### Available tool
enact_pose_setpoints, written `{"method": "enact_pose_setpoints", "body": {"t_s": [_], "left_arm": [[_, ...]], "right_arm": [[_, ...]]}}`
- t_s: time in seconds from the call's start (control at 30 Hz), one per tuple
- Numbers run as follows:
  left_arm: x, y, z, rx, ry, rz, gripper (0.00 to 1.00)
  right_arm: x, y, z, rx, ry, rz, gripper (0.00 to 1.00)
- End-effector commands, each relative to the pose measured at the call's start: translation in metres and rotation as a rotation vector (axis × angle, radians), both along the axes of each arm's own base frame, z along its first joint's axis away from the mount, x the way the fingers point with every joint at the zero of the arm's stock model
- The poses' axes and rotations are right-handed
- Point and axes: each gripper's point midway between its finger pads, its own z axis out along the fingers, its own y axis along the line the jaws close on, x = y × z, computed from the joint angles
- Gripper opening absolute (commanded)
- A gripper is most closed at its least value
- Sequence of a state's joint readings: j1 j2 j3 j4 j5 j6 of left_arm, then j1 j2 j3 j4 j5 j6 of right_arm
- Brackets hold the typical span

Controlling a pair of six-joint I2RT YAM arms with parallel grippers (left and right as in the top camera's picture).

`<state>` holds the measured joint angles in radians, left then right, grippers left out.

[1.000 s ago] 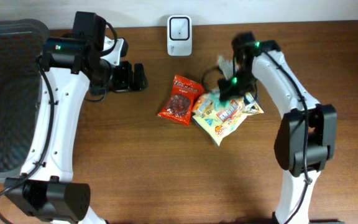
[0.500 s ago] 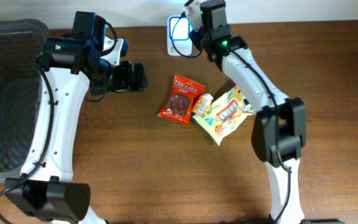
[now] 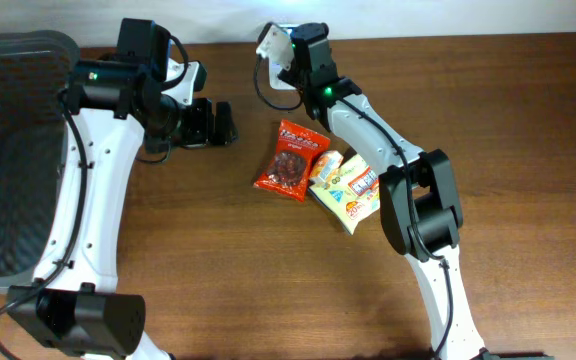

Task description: Scan the item barcode

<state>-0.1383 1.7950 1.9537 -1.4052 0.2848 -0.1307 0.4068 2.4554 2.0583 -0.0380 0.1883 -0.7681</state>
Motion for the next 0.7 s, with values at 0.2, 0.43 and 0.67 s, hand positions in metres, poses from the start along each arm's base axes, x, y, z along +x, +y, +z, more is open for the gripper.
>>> {"method": "enact_pose_setpoints", "body": {"t_s": [0.2, 0.43, 0.67], "left_arm": [[-0.001, 0.0, 0.003, -0.004, -0.012, -0.014, 0.99], [-0.001, 0.0, 0.003, -0.004, -0.013, -0.014, 0.99], [-0.001, 0.0, 0.003, -0.004, -0.012, -0.014, 0.99]], "right_arm": [[-0.015, -0.235, 0.131, 0.521, -0.021, -0.656, 0.04], [-0.132, -0.505, 0.024, 0.934, 0.385, -1.136, 0.04], [-0.215, -0.633, -0.03, 1.003, 0.362, -1.412, 0.15]]}}
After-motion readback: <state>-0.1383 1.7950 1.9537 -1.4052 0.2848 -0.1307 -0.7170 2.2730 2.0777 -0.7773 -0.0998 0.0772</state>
